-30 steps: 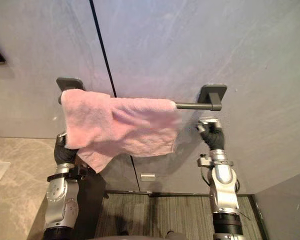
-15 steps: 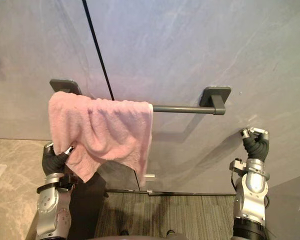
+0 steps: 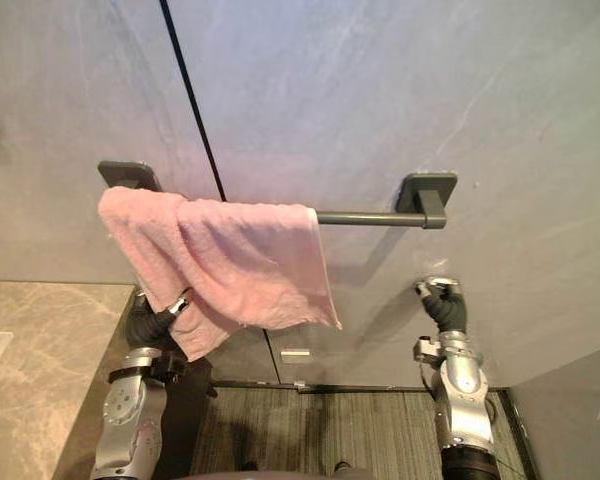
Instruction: Organize washtable
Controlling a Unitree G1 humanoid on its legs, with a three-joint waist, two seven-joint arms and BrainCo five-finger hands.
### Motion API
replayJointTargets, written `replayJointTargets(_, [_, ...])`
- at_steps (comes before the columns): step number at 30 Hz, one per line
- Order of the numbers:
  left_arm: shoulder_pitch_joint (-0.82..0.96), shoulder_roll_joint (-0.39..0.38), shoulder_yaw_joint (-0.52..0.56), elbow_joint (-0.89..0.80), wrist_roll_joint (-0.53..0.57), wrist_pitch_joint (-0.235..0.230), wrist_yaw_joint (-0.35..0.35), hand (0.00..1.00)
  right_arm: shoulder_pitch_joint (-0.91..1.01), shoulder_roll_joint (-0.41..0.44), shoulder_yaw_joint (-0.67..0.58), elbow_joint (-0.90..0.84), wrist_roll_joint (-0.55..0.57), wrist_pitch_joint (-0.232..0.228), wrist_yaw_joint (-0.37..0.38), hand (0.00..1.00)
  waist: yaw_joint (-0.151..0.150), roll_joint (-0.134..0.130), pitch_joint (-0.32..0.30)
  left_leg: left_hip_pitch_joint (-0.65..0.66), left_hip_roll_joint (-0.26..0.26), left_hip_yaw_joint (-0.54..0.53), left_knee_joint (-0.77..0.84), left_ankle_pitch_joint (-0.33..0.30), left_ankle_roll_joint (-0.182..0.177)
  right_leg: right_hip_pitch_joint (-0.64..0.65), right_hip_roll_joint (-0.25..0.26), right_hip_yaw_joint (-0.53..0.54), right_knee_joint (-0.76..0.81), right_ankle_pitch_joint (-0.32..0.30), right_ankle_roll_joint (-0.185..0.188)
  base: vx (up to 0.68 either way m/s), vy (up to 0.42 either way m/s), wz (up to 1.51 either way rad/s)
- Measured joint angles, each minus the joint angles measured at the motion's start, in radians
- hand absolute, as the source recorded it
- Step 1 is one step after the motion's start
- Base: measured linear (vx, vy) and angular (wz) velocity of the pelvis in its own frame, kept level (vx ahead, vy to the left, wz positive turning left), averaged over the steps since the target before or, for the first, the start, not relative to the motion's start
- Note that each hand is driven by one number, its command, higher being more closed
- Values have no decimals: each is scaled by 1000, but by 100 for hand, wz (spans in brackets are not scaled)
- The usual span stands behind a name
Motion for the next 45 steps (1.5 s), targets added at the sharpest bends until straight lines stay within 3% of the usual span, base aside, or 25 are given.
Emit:
replayJointTargets(7, [-7,-1,-9,0,13,0,0,100,3,11,34,-12,0,1,39,0,11,-1,-1,1,-1,0,0,0,0,0,0,0,0,0,0,-1,-1,0])
replayJointTargets(17, [-7,0,-15,0,29,0,1,100,15,-7,112,-176,3,0,75,0,14,-13,-15,2,-2,0,0,0,0,1,0,0,1,0,0,0,0,0])
replayJointTargets(24, [-7,0,-20,0,31,1,1,100,3,-71,184,-237,15,-2,112,0,15,-10,-39,1,-2,-2,0,0,0,1,0,-1,2,0,0,0,0,0])
replayJointTargets(45, [-40,20,-79,0,36,1,1,100,-109,-102,366,-237,21,-10,152,0,17,-11,-39,1,-2,-6,0,2,1,1,0,-3,5,1,-1,0,0,0])
